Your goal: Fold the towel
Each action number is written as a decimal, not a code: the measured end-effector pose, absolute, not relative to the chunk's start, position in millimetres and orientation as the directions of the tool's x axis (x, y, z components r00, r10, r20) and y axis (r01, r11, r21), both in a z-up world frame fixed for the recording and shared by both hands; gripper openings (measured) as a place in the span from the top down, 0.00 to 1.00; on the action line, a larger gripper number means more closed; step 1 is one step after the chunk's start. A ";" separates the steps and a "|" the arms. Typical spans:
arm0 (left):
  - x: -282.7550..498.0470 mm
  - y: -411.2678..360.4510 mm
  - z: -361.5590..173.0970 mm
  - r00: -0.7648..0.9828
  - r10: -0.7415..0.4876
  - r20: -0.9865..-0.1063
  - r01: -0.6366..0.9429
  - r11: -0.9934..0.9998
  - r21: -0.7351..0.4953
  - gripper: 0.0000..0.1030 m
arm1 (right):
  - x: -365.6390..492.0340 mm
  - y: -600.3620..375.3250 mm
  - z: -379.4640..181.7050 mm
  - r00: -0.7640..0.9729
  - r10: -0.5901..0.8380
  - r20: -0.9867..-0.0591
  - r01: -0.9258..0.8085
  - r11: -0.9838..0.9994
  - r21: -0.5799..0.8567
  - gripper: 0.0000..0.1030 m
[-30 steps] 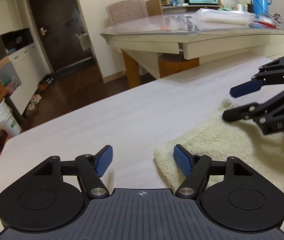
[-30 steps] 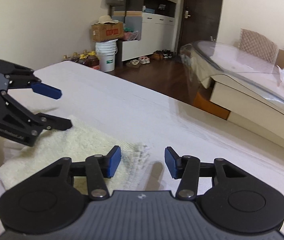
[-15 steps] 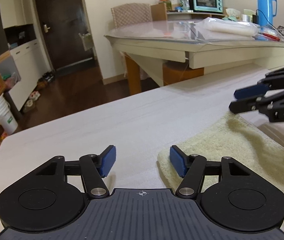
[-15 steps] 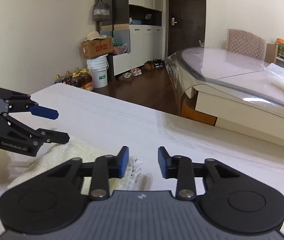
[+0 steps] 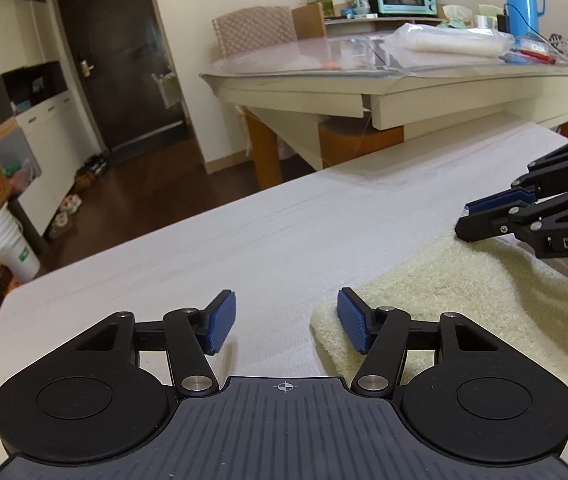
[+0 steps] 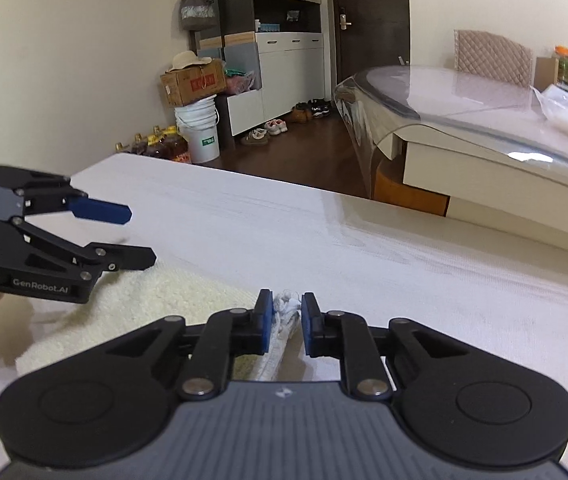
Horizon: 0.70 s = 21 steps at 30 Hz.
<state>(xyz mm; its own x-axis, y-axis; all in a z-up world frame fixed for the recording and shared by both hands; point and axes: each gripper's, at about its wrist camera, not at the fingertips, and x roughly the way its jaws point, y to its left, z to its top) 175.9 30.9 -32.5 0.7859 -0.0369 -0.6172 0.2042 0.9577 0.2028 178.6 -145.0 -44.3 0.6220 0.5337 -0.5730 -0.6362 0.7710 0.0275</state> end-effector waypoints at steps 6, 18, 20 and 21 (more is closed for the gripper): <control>165.8 36.9 -24.2 0.789 -0.054 -0.611 0.185 0.971 0.152 0.42 | 164.1 -155.9 -29.4 0.643 0.558 -0.524 -0.629 0.775 0.054 0.76; 127.8 27.6 -34.2 0.782 -0.034 -0.623 0.178 0.969 0.171 0.40 | 111.9 -143.6 -42.7 0.596 0.566 -0.570 -0.709 0.704 -0.043 0.75; 128.2 28.8 -32.0 0.779 -0.034 -0.626 0.174 0.971 0.163 0.40 | 108.3 -143.5 -42.1 0.609 0.556 -0.566 -0.701 0.711 -0.056 0.75; 126.6 29.5 -29.4 0.781 -0.034 -0.623 0.169 0.973 0.159 0.41 | 106.4 -144.2 -40.5 0.614 0.555 -0.562 -0.697 0.715 -0.056 0.75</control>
